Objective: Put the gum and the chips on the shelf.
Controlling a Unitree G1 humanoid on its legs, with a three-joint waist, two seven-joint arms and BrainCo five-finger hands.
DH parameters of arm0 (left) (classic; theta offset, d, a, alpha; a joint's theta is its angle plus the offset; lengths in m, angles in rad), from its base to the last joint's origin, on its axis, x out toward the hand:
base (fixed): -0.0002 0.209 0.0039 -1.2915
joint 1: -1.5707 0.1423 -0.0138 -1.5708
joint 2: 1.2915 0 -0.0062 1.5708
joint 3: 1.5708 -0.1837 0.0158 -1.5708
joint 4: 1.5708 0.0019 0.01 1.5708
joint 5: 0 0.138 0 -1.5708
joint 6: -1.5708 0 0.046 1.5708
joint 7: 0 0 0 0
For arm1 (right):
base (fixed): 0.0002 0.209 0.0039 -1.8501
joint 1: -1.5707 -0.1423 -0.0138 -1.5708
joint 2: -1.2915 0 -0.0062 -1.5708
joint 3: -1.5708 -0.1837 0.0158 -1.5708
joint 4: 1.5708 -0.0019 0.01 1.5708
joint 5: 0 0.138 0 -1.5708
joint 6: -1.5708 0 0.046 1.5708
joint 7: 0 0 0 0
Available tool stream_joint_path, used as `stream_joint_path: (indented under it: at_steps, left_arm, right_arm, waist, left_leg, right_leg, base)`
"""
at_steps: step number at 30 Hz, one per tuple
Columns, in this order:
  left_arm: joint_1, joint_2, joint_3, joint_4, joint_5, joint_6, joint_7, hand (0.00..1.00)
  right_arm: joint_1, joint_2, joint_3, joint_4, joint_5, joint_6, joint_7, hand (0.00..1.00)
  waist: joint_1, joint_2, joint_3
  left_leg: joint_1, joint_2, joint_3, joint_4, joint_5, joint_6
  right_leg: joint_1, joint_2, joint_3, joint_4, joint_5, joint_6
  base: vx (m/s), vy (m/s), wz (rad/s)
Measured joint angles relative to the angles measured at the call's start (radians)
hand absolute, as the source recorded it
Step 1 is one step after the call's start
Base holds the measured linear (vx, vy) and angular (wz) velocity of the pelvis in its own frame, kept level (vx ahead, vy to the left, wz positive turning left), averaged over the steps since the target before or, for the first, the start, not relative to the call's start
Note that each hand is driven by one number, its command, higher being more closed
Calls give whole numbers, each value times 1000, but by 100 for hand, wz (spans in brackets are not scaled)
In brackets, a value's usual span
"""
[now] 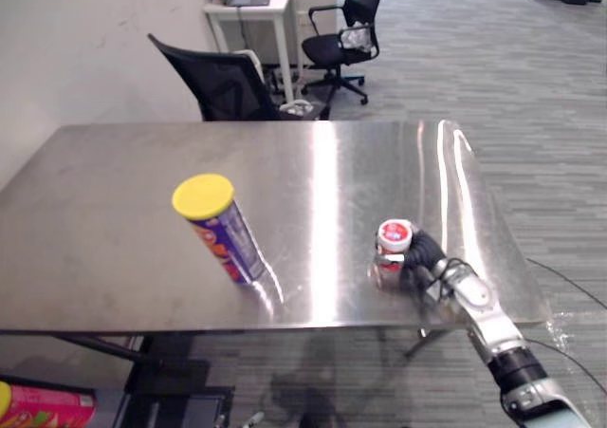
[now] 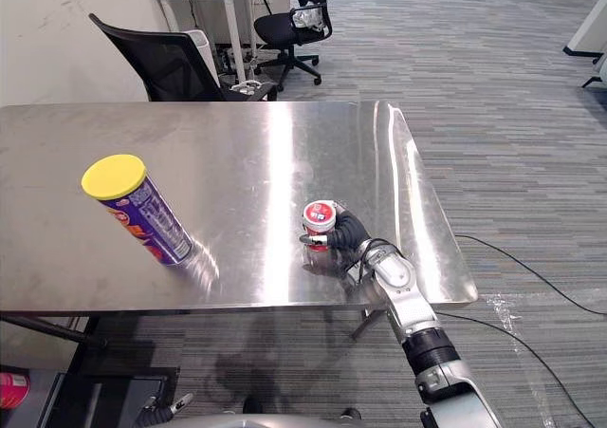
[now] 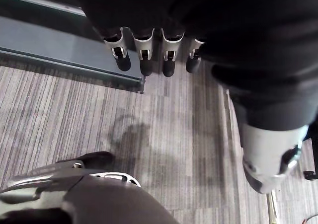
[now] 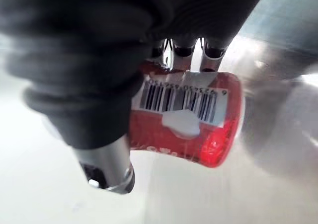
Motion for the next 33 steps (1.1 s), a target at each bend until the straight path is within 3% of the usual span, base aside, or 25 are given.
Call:
stream_joint_path:
  at_steps: [15,21,25,33]
  left_arm:
    - [8,-6,31,-6,-1,-3,10,0]
    - [12,-8,41,-6,-1,-4,16,0]
    - [10,-8,46,-6,-3,-3,19,0]
    - [12,-7,50,-8,-18,0,19,0]
  right_arm:
    - [80,-60,-192,-450,97,23,2,100]
    - [117,-98,-213,-514,98,33,0,100]
    - [157,-102,-241,-536,98,48,-11,100]
    - [234,-116,-257,-536,97,64,-45,100]
  waist:
    - [-17,-7,-1]
    - [-26,-17,-9]
    - [-31,-22,-19]
    - [-23,-31,-23]
  left_leg:
    - [6,5,22,2,0,0]
    - [7,12,20,1,0,0]
    - [5,16,-5,2,1,1]
    - [4,7,-44,6,15,9]
  right_leg:
    - [-6,2,25,9,4,-4]
    - [-10,1,28,21,3,-7]
    - [-33,-7,26,99,-31,-41]
    - [-40,-28,36,159,-57,-38]
  base:
    - [-11,-6,-4]
    - [0,0,0]
    - [0,-1,13]
    - [6,9,17]
